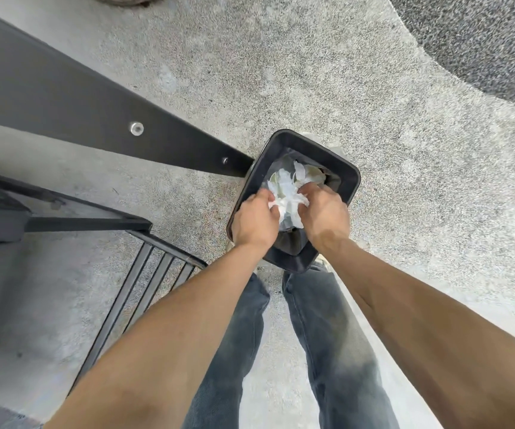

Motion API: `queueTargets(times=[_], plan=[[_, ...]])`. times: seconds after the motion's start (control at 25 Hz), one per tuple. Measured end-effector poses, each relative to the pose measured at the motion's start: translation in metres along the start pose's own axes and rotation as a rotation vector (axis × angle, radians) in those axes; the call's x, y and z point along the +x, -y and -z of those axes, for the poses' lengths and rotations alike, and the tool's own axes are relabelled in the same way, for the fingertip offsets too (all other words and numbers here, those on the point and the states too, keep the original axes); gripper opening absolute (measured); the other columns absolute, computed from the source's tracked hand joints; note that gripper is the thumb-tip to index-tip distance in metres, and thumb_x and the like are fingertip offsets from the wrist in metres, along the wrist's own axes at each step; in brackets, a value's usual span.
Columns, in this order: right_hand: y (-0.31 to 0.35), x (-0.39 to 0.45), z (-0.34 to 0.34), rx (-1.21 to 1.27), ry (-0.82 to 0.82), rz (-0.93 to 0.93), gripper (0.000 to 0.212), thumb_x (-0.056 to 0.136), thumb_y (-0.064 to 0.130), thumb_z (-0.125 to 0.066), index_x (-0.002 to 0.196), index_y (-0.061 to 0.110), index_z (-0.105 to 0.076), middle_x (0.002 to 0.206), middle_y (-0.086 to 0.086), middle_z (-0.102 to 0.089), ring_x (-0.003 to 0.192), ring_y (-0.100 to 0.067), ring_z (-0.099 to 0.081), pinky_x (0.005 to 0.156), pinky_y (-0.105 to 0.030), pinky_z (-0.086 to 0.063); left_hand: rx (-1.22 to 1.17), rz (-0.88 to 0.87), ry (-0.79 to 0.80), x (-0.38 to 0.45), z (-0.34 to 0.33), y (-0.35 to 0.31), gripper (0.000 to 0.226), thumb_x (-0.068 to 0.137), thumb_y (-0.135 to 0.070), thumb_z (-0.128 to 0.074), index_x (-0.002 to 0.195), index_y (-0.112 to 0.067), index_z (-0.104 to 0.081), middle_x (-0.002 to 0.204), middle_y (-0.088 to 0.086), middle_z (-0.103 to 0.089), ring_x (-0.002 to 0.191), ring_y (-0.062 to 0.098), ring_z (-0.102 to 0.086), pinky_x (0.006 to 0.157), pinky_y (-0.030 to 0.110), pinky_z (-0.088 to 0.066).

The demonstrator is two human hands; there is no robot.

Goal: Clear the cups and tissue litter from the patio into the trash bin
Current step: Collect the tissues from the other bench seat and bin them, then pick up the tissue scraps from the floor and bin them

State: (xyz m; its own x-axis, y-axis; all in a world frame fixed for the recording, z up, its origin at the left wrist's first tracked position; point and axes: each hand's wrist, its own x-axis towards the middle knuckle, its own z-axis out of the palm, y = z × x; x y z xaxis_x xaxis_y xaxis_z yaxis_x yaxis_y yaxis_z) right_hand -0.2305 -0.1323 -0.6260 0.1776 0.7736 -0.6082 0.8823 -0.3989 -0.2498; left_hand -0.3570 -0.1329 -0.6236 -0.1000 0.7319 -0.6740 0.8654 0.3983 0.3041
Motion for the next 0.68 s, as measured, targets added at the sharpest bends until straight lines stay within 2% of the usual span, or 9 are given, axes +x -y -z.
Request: queueTargets(times=[0.16,0.32,0.44,0.52,0.56,0.6,0.68], plan=[[-0.001,-0.007,0.009,0.041,0.028,0.008,0.044,0.084,0.019,-0.067,0.126,0.022,-0.054,0.115,-0.01,-0.062,0.097,-0.034,-0.064,0.072,-0.037,-0.048,0.004,0.002,0.073,-0.01,0.007,-0.008,0.037,0.093,-0.029,-0.057,0.129,-0.028,-0.053,0.123,0.006,-0.066,0.105,0.034,-0.063,0.084,0.039,-0.05],[0.005,-0.029,0.051,0.006,-0.044,0.072,0.048,0.085,0.024,-0.065,0.13,0.024,-0.049,0.113,-0.008,-0.063,0.09,-0.032,-0.065,0.063,-0.032,-0.041,-0.011,-0.016,0.072,-0.036,0.041,-0.022,0.038,0.094,-0.031,-0.058,0.131,-0.031,-0.051,0.123,0.002,-0.066,0.104,0.029,-0.064,0.085,0.041,-0.053],[0.014,-0.051,0.104,0.026,-0.125,0.156,0.051,0.086,0.027,-0.064,0.134,0.025,-0.046,0.117,-0.006,-0.061,0.093,-0.028,-0.064,0.065,-0.029,-0.04,0.008,-0.099,0.028,-0.064,0.084,-0.044,0.04,0.094,-0.034,-0.058,0.133,-0.032,-0.049,0.127,-0.001,-0.063,0.104,0.026,-0.064,0.085,0.043,-0.054],[0.02,-0.072,0.147,0.025,-0.197,0.214,0.051,0.087,0.034,-0.063,0.134,0.025,-0.045,0.12,-0.004,-0.06,0.105,-0.027,-0.06,0.076,-0.033,-0.042,-0.01,-0.18,-0.034,-0.087,0.122,-0.062,0.042,0.094,-0.035,-0.058,0.135,-0.032,-0.047,0.131,-0.003,-0.06,0.107,0.023,-0.063,0.088,0.044,-0.053],[0.024,-0.083,0.17,0.015,-0.237,0.229,0.052,0.087,0.037,-0.062,0.135,0.025,-0.044,0.125,-0.004,-0.059,0.114,-0.027,-0.055,0.087,-0.039,-0.042,-0.026,-0.228,-0.069,-0.1,0.144,-0.072,0.043,0.094,-0.036,-0.058,0.136,-0.032,-0.047,0.132,-0.004,-0.059,0.11,0.022,-0.062,0.091,0.044,-0.051],[0.027,-0.094,0.194,-0.006,-0.277,0.231,0.055,0.087,0.04,-0.062,0.137,0.027,-0.042,0.132,-0.004,-0.055,0.124,-0.027,-0.048,0.097,-0.046,-0.039,-0.037,-0.274,-0.101,-0.113,0.166,-0.082,0.045,0.094,-0.036,-0.058,0.137,-0.031,-0.047,0.133,-0.004,-0.058,0.113,0.021,-0.06,0.095,0.045,-0.049],[0.034,-0.12,0.244,-0.052,-0.35,0.229,0.06,0.087,0.047,-0.058,0.141,0.031,-0.038,0.145,-0.004,-0.045,0.138,-0.027,-0.033,0.109,-0.054,-0.027,-0.013,-0.378,-0.167,-0.14,0.214,-0.103,0.048,0.094,-0.039,-0.058,0.139,-0.03,-0.046,0.137,-0.004,-0.055,0.119,0.019,-0.056,0.102,0.046,-0.045]])
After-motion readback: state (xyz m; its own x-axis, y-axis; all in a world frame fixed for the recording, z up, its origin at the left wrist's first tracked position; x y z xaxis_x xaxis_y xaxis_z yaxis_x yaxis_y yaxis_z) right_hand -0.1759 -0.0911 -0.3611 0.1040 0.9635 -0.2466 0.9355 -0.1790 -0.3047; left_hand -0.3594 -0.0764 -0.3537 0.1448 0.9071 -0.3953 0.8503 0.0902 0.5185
